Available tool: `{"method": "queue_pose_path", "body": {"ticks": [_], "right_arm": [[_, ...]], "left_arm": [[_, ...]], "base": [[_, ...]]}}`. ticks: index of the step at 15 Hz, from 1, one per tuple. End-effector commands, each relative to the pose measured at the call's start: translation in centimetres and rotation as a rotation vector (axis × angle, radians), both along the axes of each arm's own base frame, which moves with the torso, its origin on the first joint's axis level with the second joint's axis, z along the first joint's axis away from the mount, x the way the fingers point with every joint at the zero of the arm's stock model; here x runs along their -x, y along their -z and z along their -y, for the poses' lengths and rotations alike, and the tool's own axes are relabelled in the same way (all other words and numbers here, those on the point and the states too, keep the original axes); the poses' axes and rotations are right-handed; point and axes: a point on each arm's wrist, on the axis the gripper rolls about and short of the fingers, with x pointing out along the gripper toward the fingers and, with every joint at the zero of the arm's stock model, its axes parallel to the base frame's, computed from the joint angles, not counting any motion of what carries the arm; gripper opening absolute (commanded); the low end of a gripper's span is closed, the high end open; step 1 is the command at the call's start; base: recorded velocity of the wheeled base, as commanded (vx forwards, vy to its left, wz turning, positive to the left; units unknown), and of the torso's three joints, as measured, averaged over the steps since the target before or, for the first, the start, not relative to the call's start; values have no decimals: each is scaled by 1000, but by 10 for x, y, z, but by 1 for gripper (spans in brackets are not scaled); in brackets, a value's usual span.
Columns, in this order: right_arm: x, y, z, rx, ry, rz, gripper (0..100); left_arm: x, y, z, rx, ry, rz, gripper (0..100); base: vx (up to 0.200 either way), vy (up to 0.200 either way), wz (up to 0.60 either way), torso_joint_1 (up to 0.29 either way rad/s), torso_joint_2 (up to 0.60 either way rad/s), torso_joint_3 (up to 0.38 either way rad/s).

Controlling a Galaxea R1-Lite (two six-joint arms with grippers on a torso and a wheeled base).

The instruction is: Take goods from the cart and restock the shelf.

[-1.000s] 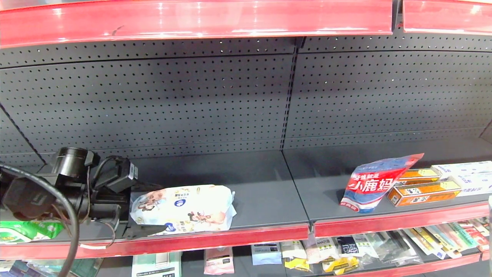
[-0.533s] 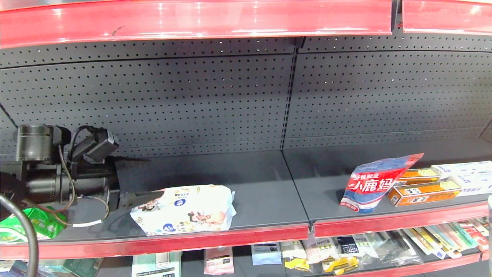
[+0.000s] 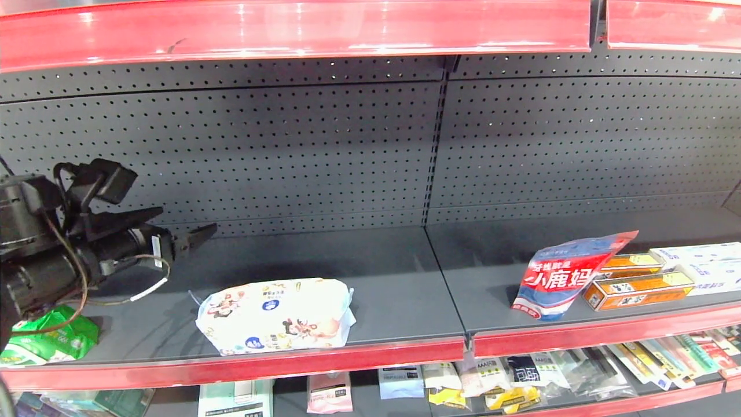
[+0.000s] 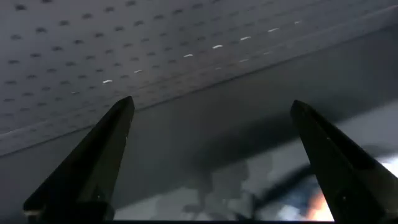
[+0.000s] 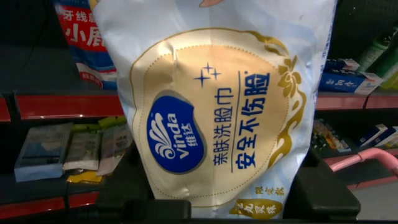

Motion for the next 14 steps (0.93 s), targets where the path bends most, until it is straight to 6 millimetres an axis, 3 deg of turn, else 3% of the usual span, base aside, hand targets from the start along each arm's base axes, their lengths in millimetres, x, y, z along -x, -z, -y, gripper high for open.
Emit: {"method": "queue_pose_path", "body": {"ticks": [1,2,3,7,9,14], "right_arm": [[-15,-16,-2,0,-106,-85,0],[-20,-18,-3,1,-147,-121,0],[-31,-19,-5,3,-171,-198,0],[-56,-39,-13,-37,-342,-294,0],[-69,-57,-15,-37,-376,-296,0],[-87,-74,-20,-34,-409,-319,0]], "left_arm": [[80,1,7,33,68,15,100],[102,5,8,39,93,18,100],[141,7,12,44,142,24,100],[236,20,18,43,296,-43,100],[265,30,14,37,321,-23,100],[270,39,7,-30,16,16,100]], "base": [[0,0,0,0,0,0],[0,0,0,0,0,0],[0,0,0,0,0,0],[0,0,0,0,0,0],[0,0,0,0,0,0],[0,0,0,0,0,0]]}}
